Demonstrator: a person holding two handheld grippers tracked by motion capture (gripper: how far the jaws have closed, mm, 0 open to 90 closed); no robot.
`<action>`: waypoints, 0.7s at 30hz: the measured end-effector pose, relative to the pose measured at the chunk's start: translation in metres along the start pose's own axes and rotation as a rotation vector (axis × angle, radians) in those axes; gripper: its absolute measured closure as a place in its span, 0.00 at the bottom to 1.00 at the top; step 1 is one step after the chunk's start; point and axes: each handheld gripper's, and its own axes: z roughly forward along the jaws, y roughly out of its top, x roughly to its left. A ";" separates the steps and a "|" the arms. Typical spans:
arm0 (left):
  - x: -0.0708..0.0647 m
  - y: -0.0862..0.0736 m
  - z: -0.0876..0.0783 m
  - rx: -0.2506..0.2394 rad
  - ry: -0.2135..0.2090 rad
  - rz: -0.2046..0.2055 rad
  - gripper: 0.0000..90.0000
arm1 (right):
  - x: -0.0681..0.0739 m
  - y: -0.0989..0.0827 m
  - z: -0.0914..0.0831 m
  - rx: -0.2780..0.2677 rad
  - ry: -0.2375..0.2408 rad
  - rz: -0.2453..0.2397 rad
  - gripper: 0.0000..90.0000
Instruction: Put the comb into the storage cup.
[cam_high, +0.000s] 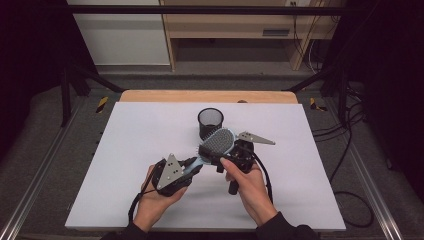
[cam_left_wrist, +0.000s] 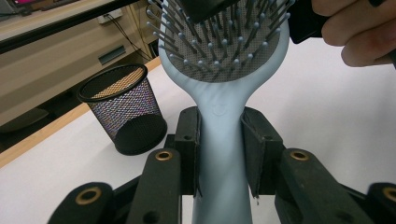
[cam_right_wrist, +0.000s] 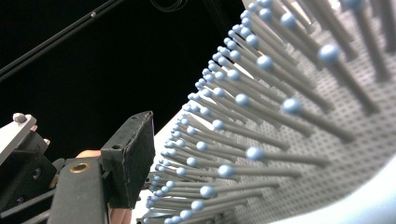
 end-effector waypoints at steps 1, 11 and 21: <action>0.000 0.000 0.000 0.000 0.000 0.000 0.77 | 0.000 0.000 0.000 0.001 -0.001 0.001 0.33; 0.000 -0.001 0.001 -0.003 -0.001 -0.005 0.77 | -0.001 0.001 0.000 0.001 -0.010 0.010 0.36; -0.001 -0.001 0.001 -0.011 0.001 -0.005 0.77 | 0.000 0.002 -0.002 -0.004 0.008 0.018 0.40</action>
